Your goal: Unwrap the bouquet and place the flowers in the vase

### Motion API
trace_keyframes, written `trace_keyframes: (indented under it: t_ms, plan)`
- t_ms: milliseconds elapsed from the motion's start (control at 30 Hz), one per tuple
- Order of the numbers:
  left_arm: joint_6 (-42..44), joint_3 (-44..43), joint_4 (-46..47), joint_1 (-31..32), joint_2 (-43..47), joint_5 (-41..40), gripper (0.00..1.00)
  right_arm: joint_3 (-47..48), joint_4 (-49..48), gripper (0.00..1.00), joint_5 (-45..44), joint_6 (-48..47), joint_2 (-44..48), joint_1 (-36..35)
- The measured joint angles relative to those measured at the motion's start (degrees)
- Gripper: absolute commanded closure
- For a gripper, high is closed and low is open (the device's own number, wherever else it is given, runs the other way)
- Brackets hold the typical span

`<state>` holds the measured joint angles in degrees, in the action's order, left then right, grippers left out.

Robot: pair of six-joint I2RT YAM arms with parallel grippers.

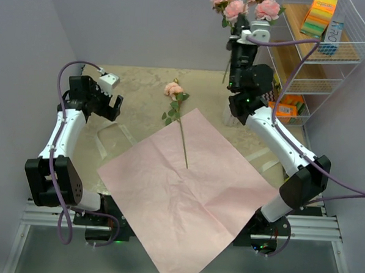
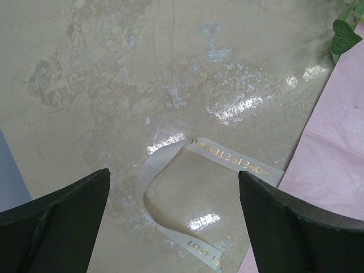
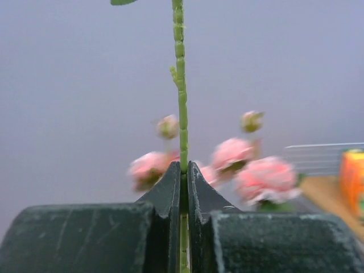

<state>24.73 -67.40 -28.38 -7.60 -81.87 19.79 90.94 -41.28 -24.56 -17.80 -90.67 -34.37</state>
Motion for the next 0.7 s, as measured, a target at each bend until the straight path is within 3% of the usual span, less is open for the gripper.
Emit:
trace_keyframes:
  t_ms: [100, 300, 700]
  plan:
    - [0.4, 0.0, 0.0, -0.4, 0.0, 0.3, 0.01, 0.2, -9.4, 1.00, -4.2, -6.5, -1.6, 4.1]
    - [1.0, 0.0, 0.1, -1.3, -0.5, 1.3, 0.01, 1.0, -23.2, 1.00, -8.0, -18.3, -6.3, 4.8]
    - [1.4, 0.0, 0.5, -1.7, -2.6, 2.8, 0.01, -4.2, -31.7, 1.00, -11.1, -25.4, -8.2, 7.0]
